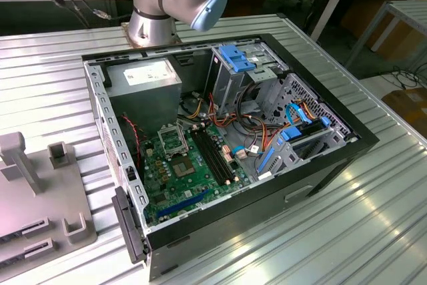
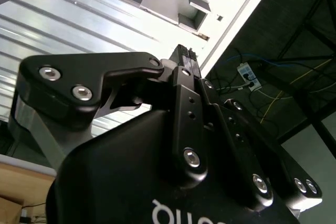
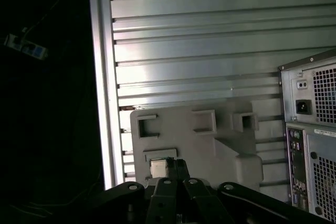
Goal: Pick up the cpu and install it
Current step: 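Reach for the cpu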
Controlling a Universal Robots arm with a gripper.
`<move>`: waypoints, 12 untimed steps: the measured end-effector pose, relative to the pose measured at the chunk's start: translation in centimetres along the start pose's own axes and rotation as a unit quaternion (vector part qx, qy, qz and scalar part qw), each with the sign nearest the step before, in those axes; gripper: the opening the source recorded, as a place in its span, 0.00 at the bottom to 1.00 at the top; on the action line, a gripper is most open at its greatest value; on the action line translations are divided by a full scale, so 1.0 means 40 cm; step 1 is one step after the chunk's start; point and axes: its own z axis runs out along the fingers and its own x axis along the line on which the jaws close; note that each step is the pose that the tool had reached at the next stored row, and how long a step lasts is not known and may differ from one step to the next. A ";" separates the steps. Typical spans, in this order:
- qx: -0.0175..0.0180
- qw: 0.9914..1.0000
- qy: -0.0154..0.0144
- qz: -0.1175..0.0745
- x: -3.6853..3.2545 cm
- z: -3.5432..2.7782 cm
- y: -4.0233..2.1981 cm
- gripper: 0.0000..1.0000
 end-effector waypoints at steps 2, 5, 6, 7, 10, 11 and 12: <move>0.000 1.000 0.000 0.000 0.001 0.000 0.000 0.11; 0.000 1.000 0.000 0.000 0.001 0.000 0.000 0.11; 0.000 1.000 0.000 0.000 0.002 0.000 0.000 0.11; 0.000 1.000 0.000 0.000 0.003 0.000 0.000 0.11; 0.000 1.000 0.000 0.000 0.010 0.000 -0.002 0.11; 0.000 1.000 0.000 0.000 0.014 0.000 -0.004 0.11; 0.000 1.000 0.000 0.000 0.018 0.000 -0.006 0.11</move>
